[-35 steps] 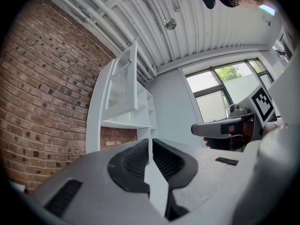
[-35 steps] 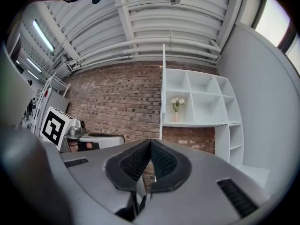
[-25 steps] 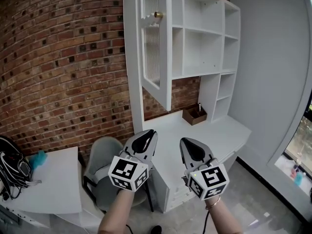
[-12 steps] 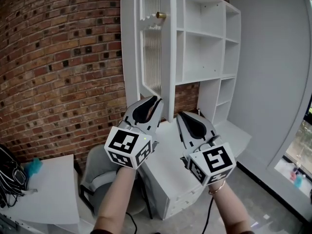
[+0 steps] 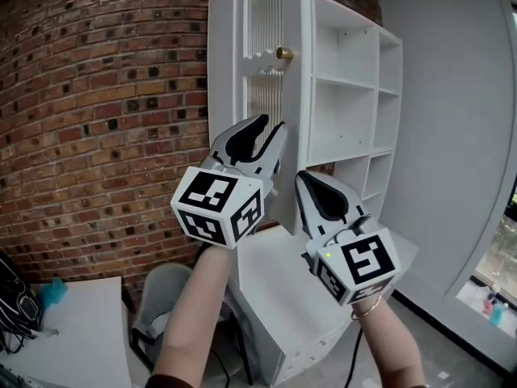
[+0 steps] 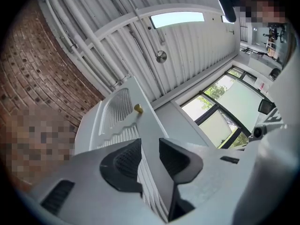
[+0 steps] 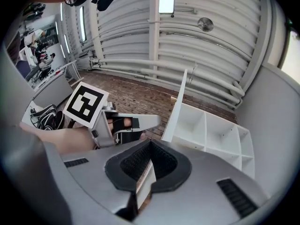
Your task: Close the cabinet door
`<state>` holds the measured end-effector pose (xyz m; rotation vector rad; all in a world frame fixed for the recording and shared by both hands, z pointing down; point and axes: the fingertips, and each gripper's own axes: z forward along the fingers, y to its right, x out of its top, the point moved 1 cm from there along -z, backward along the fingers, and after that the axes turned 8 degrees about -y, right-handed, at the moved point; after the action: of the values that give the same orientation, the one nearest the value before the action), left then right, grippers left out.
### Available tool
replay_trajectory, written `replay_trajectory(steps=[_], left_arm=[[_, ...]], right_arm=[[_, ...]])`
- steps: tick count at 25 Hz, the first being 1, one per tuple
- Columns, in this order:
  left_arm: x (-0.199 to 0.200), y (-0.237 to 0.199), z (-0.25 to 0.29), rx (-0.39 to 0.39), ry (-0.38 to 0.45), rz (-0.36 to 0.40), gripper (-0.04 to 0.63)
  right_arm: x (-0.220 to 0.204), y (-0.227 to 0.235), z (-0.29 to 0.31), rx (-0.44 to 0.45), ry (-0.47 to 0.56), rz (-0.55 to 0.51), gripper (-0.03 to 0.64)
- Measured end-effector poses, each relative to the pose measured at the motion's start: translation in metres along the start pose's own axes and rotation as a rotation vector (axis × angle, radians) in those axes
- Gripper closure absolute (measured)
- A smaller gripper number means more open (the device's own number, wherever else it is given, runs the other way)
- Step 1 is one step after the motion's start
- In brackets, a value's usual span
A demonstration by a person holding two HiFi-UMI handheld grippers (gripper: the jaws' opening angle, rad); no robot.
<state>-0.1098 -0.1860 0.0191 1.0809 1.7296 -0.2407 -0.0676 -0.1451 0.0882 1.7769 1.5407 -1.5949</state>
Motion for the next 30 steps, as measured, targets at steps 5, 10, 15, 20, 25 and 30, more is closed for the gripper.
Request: replay_trajectory(steps=[5,10,15,20,25,30], left_arm=[[0.024,-0.022,0.023,-0.019,0.031,-0.017,0.483],[0.045,-0.033,0.038,-0.043,0.075,-0.016,0.471],[0.063,-0.034,0.052,-0.064,0.102,-0.01,0.462],[0.072,-0.036,0.063,-0.074,0.111,0.007,0.46],[0.081,-0.037,0.067,-0.113,0.135,-0.02,0.46],[0.083,-0.039,0.072,-0.137,0.147,-0.036,0.463]], right_arm=[[0.014,0.008,0.017,-0.026,0.016,-0.047,0.617],[0.026,0.02,0.026,-0.071,0.029,-0.079,0.615],[0.035,0.029,0.033,-0.096,0.039,-0.084,0.617],[0.042,0.031,0.041,-0.106,0.057,-0.082,0.617],[0.047,0.033,0.043,-0.114,0.064,-0.088,0.617],[0.048,0.035,0.046,-0.127,0.062,-0.099,0.617]])
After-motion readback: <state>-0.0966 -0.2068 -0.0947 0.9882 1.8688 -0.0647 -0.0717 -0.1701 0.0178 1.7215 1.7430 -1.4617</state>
